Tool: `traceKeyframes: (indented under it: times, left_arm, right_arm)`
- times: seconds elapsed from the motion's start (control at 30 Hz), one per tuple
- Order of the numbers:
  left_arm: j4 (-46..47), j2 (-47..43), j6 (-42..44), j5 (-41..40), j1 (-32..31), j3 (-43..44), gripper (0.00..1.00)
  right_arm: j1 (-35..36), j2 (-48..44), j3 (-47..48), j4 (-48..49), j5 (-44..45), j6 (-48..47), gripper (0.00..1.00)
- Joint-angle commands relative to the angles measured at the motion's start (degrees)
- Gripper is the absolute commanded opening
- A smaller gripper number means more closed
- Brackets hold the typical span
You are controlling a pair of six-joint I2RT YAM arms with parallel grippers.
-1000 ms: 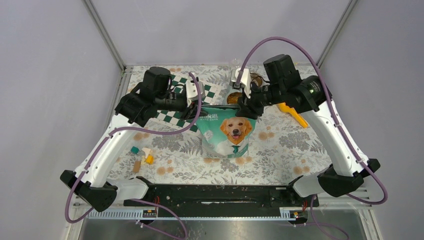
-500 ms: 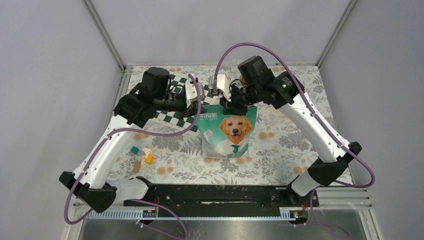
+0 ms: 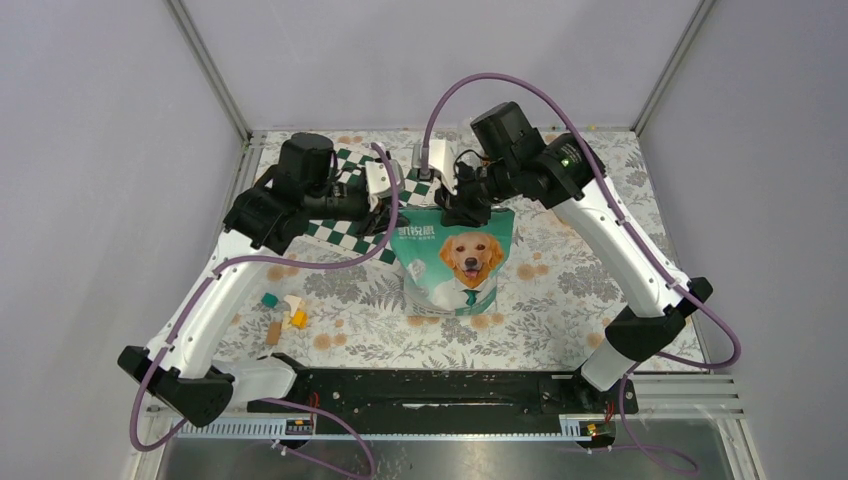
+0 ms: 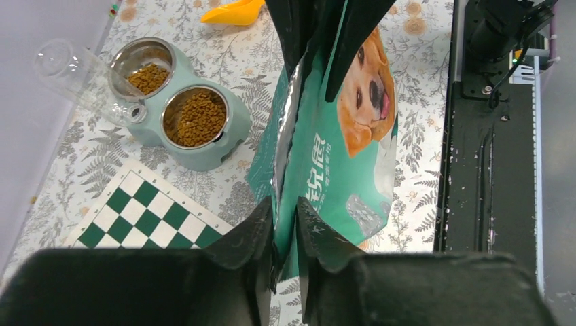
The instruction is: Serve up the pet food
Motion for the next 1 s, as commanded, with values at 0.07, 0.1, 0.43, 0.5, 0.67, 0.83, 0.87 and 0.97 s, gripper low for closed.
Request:
traceKeyframes:
  times: [0.07,0.1,0.43,0.5,0.67,0.83,0.87,0.97]
  left_arm:
    - [2.3,-3.4,0.2,1.9,2.3,-1.1,0.09]
    - [1.6,-3.6,1.3,2.8,2.5,-1.2,0.08]
    - [-0.3,-3.6,2.5,3.6,3.0,-0.3,0.00]
    - [-0.2,-3.4,2.4,3.8,3.2,0.0,0.00]
    - [0.2,-3.5,2.5,4.1,3.4,0.1,0.00]
    - [1.1,-3.5,1.6,4.0,3.6,0.2,0.00]
    - [1.5,-3.3,1.3,4.2,3.6,0.1,0.00]
    - [4.9,-3.1,-1.7,5.8,3.6,-0.9,0.10]
  right_arm:
    - [0.4,1.6,4.8,3.7,-3.6,5.0,0.24]
    - [0.4,2.1,5.1,3.7,-3.6,5.4,0.24]
    - [0.7,5.8,8.8,0.9,-5.2,5.2,0.36]
    - [0.8,6.1,8.9,0.9,-5.0,5.0,0.31]
    - [0.7,6.2,9.7,0.4,-3.7,4.9,0.00]
    - [0.8,5.2,10.9,0.4,-3.4,5.3,0.00]
    - [0.8,5.1,11.2,0.4,-3.2,5.3,0.00]
    - [0.8,5.0,11.6,0.3,-2.3,6.4,0.20]
